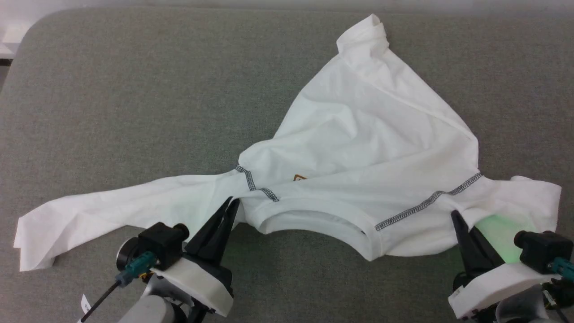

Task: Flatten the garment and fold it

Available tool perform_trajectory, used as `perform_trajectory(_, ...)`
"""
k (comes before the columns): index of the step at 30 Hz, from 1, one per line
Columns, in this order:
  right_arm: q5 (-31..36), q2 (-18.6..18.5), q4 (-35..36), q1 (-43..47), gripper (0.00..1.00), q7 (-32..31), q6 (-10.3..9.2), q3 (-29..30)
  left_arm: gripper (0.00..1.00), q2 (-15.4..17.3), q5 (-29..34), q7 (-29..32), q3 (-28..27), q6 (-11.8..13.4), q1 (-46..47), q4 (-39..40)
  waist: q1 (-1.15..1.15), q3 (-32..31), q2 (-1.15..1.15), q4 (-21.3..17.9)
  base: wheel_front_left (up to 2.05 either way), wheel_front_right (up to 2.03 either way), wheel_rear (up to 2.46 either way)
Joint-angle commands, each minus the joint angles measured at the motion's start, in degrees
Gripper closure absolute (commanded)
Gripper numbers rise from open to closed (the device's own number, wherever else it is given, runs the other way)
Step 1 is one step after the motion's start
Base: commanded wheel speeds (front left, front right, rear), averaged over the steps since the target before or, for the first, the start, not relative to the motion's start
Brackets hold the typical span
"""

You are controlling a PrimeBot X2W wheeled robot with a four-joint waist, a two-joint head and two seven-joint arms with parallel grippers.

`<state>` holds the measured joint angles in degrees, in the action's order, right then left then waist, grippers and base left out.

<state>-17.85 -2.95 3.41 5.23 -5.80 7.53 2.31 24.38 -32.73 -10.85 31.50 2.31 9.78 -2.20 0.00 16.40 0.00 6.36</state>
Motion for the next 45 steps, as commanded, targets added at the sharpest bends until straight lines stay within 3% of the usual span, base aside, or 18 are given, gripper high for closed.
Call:
perform_trajectory(1, -0.56, 0.07, 0.54, -1.23, 1.00, 1.39, -0.04, 0.06, 1.00, -0.26, -0.43, -0.93, -0.78, 0.48, -0.14, 0.73, 0.00, -1.82, 0.00, -0.81, 0.00, 0.00, 0.00)
perform_trajectory(6, -1.21, 0.07, 3.00, -3.49, 1.00, 4.75, -0.04, -0.56, 1.00, -0.87, -1.35, -2.68, -2.96, 0.81, -0.68, 4.92, 0.00, -5.98, 0.00, -1.91, 0.00, 0.00, 0.00)
perform_trajectory(12, -0.64, 0.07, 8.01, -9.40, 1.00, 4.38, -0.04, -1.86, 1.00, -1.03, -1.93, -2.03, -4.81, 1.68, 2.25, 10.37, 0.00, -10.81, 0.00, -3.10, 0.00, 0.00, 0.00)
perform_trajectory(26, 0.71, 0.07, 12.56, -38.02, 1.00, -7.26, -0.04, -5.64, 1.00, 1.55, -2.37, 11.41, -10.28, 3.53, 26.16, 15.18, 0.00, -14.30, 0.00, -4.54, 0.00, 0.00, 0.00)
perform_trajectory(36, -0.30, -0.38, 7.15, -53.00, 1.00, -14.78, -0.04, -5.67, 1.00, 3.24, -4.64, 19.32, -12.49, 2.20, 40.65, 10.20, 0.00, -10.37, 0.00, -5.21, 0.00, 0.00, 0.00)
perform_trajectory(45, 0.27, 0.00, -3.67, -67.16, 1.00, -20.12, -0.04, -4.78, 1.00, 3.32, -4.42, 21.53, -13.31, 1.12, 52.60, 1.61, 0.00, 1.40, 0.00, -6.70, 0.00, 0.00, 0.00)
